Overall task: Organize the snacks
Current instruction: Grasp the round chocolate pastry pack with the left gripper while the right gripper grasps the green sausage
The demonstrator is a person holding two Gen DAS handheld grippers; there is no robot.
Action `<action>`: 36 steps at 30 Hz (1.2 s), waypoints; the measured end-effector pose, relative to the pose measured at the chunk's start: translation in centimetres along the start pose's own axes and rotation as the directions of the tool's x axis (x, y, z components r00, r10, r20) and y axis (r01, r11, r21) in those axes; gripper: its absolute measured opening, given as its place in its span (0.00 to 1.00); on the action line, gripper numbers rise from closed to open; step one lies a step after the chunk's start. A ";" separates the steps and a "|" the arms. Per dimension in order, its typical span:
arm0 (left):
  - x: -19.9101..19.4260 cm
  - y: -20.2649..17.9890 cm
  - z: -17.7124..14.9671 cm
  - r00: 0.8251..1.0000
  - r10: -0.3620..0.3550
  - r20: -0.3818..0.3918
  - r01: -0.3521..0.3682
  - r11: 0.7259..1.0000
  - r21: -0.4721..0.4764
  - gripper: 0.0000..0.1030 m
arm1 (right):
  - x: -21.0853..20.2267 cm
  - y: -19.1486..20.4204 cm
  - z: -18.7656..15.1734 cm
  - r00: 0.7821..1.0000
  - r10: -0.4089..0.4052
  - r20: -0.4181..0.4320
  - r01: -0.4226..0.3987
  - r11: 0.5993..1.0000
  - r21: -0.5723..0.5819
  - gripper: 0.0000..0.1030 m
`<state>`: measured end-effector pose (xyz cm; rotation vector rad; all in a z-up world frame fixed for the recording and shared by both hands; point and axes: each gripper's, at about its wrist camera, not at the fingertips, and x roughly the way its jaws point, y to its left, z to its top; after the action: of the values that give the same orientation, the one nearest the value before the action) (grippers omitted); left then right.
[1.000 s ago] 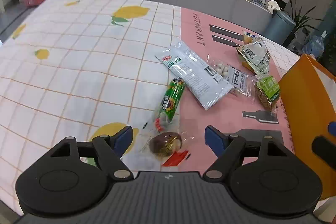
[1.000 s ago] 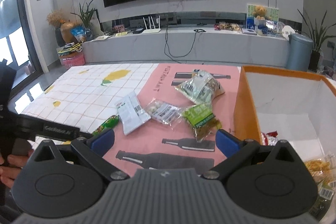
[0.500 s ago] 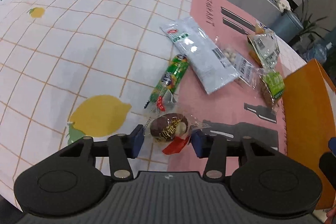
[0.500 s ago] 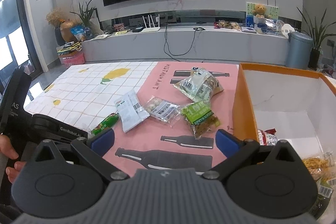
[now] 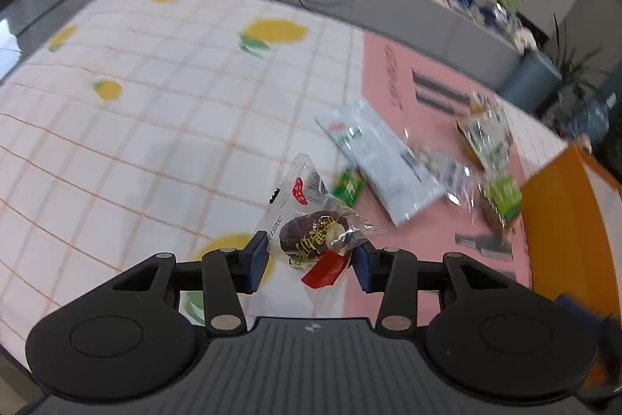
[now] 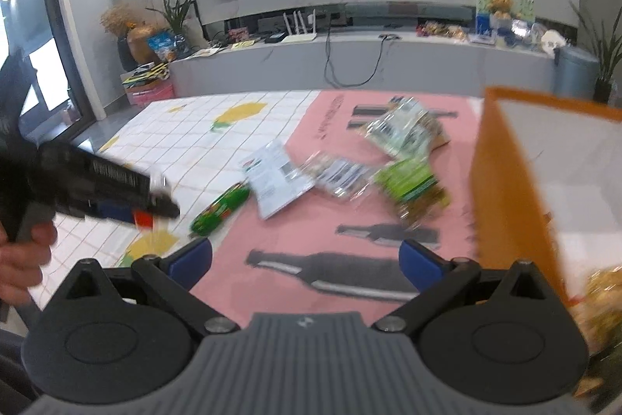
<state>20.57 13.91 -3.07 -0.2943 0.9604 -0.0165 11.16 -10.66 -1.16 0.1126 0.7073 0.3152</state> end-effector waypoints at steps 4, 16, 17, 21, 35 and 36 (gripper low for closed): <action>-0.9 1.2 0.7 0.999 -0.030 0.020 0.031 0.998 -0.047 0.49 | 2.6 2.0 -1.5 0.999 0.027 -0.038 -0.024 0.997 0.077 0.97; -2.2 5.0 2.1 0.998 -0.055 0.028 0.059 0.988 -0.146 0.49 | 7.5 7.9 -2.1 0.999 0.005 0.036 -0.012 0.979 0.202 0.97; -2.2 5.2 2.2 0.998 -0.049 0.029 0.053 0.988 -0.148 0.49 | 7.8 8.0 -1.9 0.999 0.010 0.046 -0.021 0.972 0.234 0.97; -2.2 5.9 2.5 0.999 -0.032 0.021 0.035 0.986 -0.162 0.49 | 9.0 8.5 -1.1 0.997 -0.068 0.045 0.051 0.950 0.309 0.97; -1.4 7.1 2.5 0.998 -0.068 -0.014 0.062 0.967 -0.248 0.49 | 14.1 11.6 0.7 0.943 -0.330 0.048 0.320 0.935 0.150 0.67; -1.4 7.2 2.4 0.998 -0.066 -0.017 0.060 0.965 -0.255 0.49 | 14.4 11.8 0.7 0.940 -0.339 0.046 0.331 0.935 0.126 0.62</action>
<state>20.87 21.63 -2.44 -0.5624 0.9791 0.0453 19.02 5.19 -7.14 0.1101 0.6645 -0.0581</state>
